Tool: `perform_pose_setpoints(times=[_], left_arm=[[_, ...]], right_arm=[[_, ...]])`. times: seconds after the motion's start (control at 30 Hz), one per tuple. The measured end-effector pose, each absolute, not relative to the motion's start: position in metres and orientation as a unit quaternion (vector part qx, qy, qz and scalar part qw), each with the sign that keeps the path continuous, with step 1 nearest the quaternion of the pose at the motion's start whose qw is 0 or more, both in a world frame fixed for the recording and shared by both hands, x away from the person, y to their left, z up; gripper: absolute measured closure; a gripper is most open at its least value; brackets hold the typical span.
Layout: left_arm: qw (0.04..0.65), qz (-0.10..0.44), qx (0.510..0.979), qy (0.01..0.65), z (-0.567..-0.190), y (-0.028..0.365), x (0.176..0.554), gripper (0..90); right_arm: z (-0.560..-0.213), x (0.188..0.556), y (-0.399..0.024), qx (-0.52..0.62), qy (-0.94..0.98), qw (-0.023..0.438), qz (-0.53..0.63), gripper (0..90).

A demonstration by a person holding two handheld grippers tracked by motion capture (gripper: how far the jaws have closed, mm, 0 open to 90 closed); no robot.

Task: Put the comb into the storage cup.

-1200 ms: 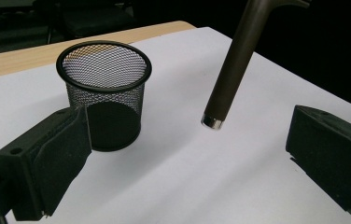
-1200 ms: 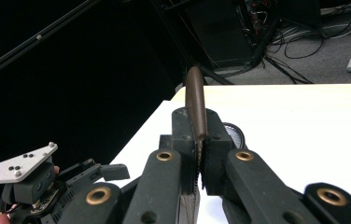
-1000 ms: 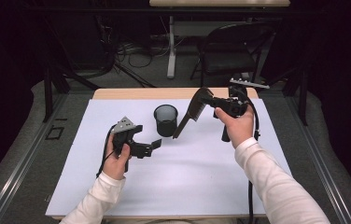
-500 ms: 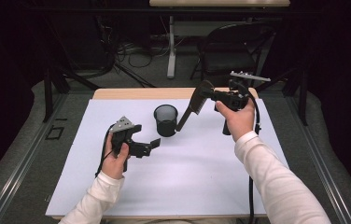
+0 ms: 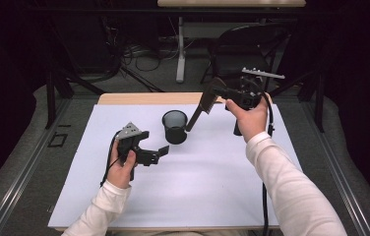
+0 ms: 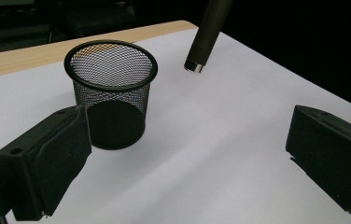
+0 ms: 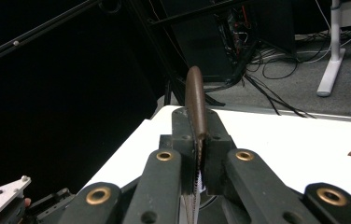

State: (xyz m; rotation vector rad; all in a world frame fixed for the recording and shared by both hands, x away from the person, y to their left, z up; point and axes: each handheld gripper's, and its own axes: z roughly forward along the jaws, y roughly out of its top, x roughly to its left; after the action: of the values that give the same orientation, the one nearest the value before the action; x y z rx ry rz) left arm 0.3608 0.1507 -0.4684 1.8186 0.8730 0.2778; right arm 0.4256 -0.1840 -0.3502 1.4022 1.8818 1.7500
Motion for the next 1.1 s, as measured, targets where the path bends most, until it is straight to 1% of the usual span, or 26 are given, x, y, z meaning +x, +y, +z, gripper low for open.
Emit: perform_pose_setpoints(times=[1.1], left_arm=[[0.523, 0.118, 0.760, 0.366, -0.468, 0.153, 0.359, 0.5]], right_arm=[[-0.337, 0.463, -0.166, 0.501, 0.620, 0.128, 0.591, 86.8]])
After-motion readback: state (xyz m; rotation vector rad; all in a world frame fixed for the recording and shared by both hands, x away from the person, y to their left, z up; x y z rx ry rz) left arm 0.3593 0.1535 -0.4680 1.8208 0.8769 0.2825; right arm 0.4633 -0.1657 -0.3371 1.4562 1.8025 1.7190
